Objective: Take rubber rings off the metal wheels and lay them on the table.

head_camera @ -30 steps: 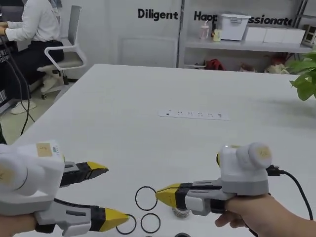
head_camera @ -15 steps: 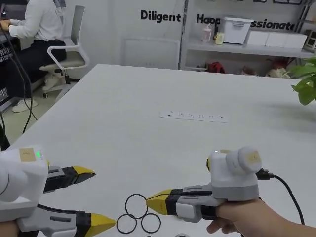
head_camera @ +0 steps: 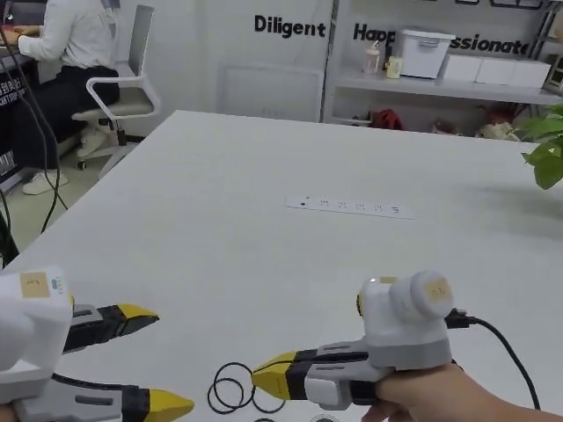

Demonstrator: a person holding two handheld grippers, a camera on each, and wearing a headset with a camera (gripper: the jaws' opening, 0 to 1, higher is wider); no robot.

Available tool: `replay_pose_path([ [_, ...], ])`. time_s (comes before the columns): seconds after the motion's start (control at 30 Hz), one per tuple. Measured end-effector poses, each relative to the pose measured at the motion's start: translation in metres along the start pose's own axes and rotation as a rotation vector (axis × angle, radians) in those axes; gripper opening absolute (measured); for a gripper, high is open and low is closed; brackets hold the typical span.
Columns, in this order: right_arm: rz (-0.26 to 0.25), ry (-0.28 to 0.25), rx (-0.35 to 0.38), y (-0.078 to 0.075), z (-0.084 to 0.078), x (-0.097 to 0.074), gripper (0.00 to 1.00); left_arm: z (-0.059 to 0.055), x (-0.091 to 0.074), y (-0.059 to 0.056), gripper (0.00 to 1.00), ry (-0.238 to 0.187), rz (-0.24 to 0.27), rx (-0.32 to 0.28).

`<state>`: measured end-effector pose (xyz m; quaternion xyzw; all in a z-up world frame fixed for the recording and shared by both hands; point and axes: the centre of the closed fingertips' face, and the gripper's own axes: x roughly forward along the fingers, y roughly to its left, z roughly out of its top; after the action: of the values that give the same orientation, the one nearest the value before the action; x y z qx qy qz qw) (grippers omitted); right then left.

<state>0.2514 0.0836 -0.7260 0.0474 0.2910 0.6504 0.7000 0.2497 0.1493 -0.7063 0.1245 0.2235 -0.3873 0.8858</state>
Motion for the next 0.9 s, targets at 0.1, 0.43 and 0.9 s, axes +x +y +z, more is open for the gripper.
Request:
replay_pose_path([
  [0.1,0.001,0.006,0.001,0.000,-0.002,0.001,0.00,0.000,0.000,-0.001,0.67,-0.001,0.001,-0.004],
  [0.43,0.009,0.050,0.005,-0.001,-0.018,0.009,0.00,-0.004,-0.001,0.000,0.67,0.003,0.003,-0.011],
  [0.9,0.023,0.096,0.009,-0.002,-0.033,0.025,0.00,-0.012,-0.002,0.000,0.67,0.020,0.005,-0.009],
])
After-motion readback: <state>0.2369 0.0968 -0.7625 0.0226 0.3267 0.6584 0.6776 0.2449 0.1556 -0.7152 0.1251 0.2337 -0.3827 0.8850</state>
